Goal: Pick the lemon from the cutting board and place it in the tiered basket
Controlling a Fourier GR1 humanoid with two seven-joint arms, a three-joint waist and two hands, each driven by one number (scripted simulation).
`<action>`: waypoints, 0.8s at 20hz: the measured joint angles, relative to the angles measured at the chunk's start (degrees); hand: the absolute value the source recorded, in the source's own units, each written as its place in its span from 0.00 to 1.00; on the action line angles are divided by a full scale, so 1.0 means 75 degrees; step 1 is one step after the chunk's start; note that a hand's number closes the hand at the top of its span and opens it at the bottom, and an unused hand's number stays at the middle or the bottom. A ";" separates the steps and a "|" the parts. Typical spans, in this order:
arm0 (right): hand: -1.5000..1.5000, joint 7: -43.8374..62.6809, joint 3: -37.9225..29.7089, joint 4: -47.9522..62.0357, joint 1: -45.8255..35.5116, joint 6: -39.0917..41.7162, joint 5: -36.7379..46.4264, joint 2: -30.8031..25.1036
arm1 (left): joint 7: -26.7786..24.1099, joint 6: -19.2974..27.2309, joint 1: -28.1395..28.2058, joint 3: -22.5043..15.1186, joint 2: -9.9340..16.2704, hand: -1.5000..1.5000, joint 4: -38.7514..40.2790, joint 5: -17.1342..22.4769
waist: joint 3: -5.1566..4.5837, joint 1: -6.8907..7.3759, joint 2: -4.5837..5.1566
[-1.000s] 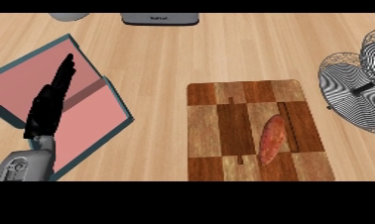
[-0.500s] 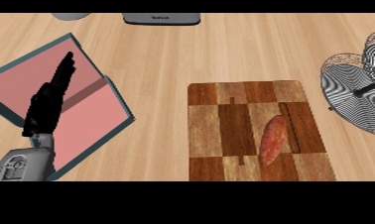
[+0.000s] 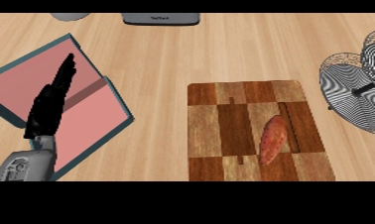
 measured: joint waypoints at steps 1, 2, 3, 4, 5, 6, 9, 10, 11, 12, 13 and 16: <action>1.00 -0.0222 -0.0005 0.0243 0.0006 0.0022 0.0023 -0.0027 | 0.0071 -0.0073 -0.0015 0.0060 0.0063 0.50 -0.0061 0.0055 | -0.0001 -0.0011 -0.0003; 1.00 -0.0291 0.0055 0.0433 -0.0106 0.0105 0.0061 -0.0015 | 0.0094 -0.0085 0.0019 0.0068 0.0057 0.50 -0.0126 0.0059 | 0.0001 -0.0017 -0.0006; 1.00 -0.0417 0.0116 0.0605 -0.0098 0.0180 0.0083 0.0006 | -0.0047 -0.0090 0.0031 0.0101 0.0056 0.50 0.0008 0.0062 | -0.0002 -0.0029 -0.0005; 1.00 -0.0419 0.0159 0.0828 -0.0095 0.0318 0.0063 0.0051 | -0.0090 -0.0101 -0.0015 0.0120 0.0056 0.50 0.0089 0.0073 | -0.0003 -0.0033 0.0000; 0.00 -0.0254 0.0148 0.1044 -0.0182 0.0529 -0.0041 0.0126 | -0.0072 -0.0069 -0.0045 0.0078 0.0020 0.50 0.0086 0.0029 | -0.0012 -0.0018 -0.0002; 0.00 -0.0100 0.0138 0.1143 -0.0273 0.0725 -0.0106 0.0139 | -0.0143 -0.0067 -0.0054 0.0090 0.0018 0.50 0.0153 0.0023 | -0.0036 -0.0031 -0.0022; 0.00 -0.0341 0.0158 0.1552 -0.0395 0.0964 -0.0123 0.0089 | -0.0046 -0.0033 -0.0169 0.0071 -0.0014 0.50 0.0153 -0.0029 | -0.0123 -0.0021 -0.0075; 0.00 -0.0388 0.0131 0.1684 -0.0459 0.1006 -0.0150 0.0101 | -0.0100 -0.0059 -0.0081 0.0084 -0.0014 0.50 0.0106 -0.0001 | -0.0135 -0.0012 -0.0087; 0.00 -0.0387 0.0092 0.1849 -0.0578 0.1072 -0.0197 0.0122 | -0.0079 -0.0078 -0.0069 0.0078 -0.0015 0.50 0.0085 0.0003 | -0.0136 -0.0004 -0.0090; 0.00 -0.0417 0.0021 0.1957 -0.0636 0.1091 -0.0274 0.0171 | -0.0055 -0.0064 -0.0100 0.0068 -0.0034 0.50 0.0115 -0.0017 | -0.0141 -0.0015 -0.0095; 0.00 -0.0486 -0.0068 0.2003 -0.0621 0.1107 -0.0382 0.0230 | -0.0026 -0.0044 -0.0087 0.0047 -0.0055 0.50 0.0101 -0.0047 | -0.0153 -0.0031 -0.0108; 0.00 -0.0554 -0.0409 0.2255 -0.0724 0.1234 -0.0770 0.0346 | 0.0025 -0.0049 -0.0125 0.0067 -0.0058 0.50 0.0088 -0.0042 | -0.0146 -0.0054 -0.0112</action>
